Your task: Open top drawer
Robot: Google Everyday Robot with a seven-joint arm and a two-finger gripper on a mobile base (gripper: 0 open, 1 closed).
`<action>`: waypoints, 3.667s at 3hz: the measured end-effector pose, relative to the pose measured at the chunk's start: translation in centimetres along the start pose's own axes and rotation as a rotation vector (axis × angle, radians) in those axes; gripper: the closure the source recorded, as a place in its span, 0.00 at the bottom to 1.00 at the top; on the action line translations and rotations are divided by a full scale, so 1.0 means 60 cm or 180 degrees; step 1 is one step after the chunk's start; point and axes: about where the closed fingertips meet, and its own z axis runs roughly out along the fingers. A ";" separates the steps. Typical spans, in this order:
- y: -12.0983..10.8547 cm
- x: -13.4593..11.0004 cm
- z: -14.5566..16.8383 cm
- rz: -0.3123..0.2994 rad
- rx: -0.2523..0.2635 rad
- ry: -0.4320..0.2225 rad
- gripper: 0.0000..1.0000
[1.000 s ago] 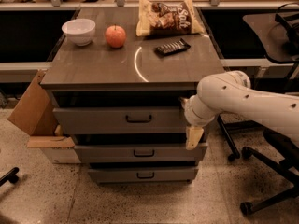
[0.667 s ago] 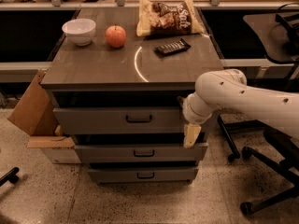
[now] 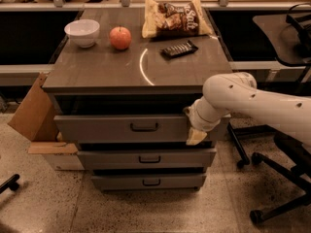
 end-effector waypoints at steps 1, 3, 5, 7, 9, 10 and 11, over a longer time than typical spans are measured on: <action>0.032 -0.002 -0.010 -0.0014 -0.0061 -0.0036 0.63; 0.037 -0.005 -0.017 -0.0014 -0.0069 -0.0048 1.00; 0.040 -0.007 -0.014 -0.0020 -0.0083 -0.0050 0.61; 0.042 -0.008 -0.011 -0.0026 -0.0098 -0.0052 0.15; 0.077 -0.013 -0.015 -0.0115 -0.0406 -0.0062 0.00; 0.101 -0.022 -0.033 -0.0159 -0.0547 -0.0033 0.00; 0.133 -0.033 -0.056 -0.0179 -0.0630 -0.0007 0.27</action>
Offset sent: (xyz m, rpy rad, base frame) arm -0.0999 0.0003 0.0057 0.0592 0.0674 0.0572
